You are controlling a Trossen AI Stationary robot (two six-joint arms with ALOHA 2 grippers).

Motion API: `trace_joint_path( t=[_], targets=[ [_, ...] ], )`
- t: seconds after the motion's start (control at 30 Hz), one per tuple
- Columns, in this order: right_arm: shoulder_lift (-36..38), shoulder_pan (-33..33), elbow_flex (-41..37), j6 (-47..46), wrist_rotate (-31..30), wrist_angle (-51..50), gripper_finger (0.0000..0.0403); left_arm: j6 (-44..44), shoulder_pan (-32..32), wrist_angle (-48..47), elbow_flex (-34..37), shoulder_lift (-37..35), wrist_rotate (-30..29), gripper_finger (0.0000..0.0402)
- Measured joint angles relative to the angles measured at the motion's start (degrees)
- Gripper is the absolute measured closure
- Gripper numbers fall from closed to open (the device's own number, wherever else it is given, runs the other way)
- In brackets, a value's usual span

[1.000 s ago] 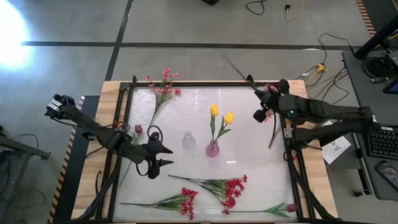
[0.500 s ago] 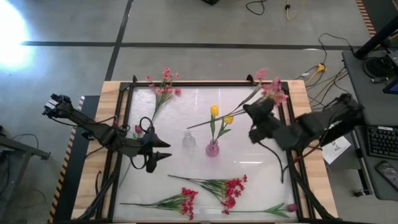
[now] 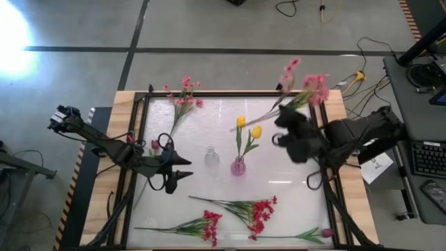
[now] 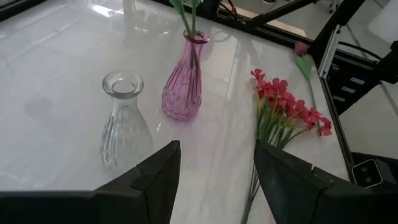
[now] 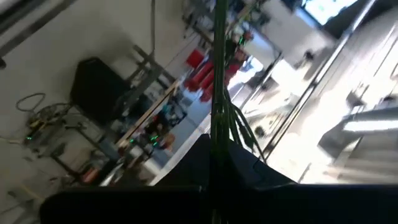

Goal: Sort flowers into vase by color
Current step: Put the right pink flowers into the purple vase

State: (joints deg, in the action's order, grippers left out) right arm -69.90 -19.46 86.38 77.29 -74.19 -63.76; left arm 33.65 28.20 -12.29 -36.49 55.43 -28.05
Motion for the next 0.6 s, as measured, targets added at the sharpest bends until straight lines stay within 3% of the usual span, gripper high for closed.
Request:
trace_joint_path(
  t=[0.33, 0.47, 0.6],
  targets=[
    [-0.23, 1.99, 9.31, 19.12, 6.04, 0.45, 0.0390, -0.10, -0.19, 0.20, -0.79, -0.49, 0.07, 0.0208],
    [-0.56, 1.99, 11.06, 35.38, 5.75, 1.91, 0.0390, -1.80, -0.64, 0.59, -3.49, -0.45, -0.08, 0.0208],
    [-1.05, 1.99, 11.15, 45.13, 10.44, 9.88, 0.0390, -3.82, -0.84, 0.74, -6.05, -0.45, -2.28, 0.0208]
  ],
)
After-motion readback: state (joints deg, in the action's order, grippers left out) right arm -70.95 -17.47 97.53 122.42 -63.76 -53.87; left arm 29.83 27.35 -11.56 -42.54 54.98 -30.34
